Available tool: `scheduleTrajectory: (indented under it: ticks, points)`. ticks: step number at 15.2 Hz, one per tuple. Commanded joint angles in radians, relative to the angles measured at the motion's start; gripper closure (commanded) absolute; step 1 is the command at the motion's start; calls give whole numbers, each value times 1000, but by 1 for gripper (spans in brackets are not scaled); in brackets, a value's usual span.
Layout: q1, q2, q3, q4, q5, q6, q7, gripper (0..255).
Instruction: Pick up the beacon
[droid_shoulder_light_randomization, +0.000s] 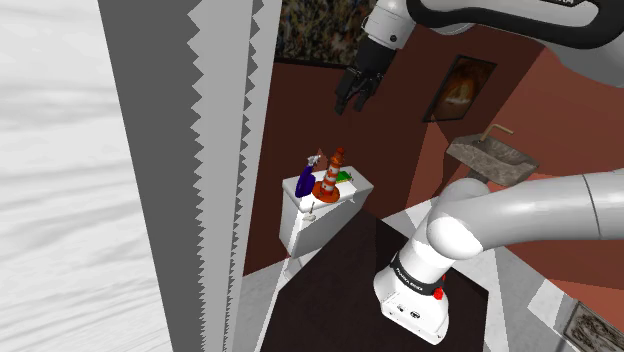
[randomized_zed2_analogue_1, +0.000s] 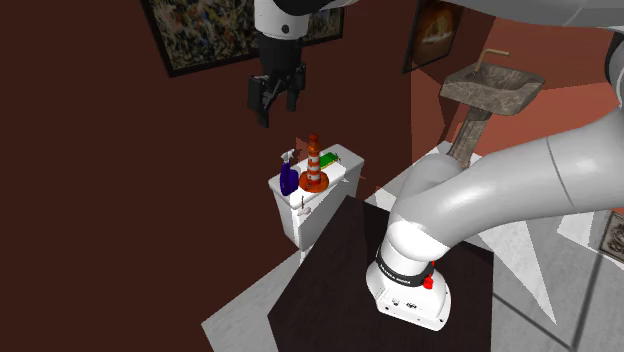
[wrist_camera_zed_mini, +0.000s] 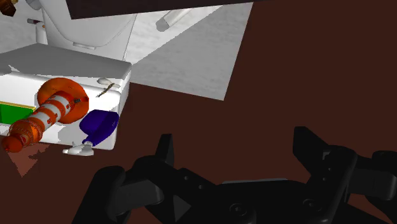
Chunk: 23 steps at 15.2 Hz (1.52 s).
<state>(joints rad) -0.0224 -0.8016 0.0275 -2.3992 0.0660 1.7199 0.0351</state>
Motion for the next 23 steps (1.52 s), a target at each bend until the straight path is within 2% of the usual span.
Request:
scheduleTrajectory:
  ticks: [1,12,23]
  points:
    - [0,0,0,0,0,0,0,0]
    - [-60,256,-135,-38,-137,200,-209,0]
    - [-115,615,-249,63,-232,390,-388,0]
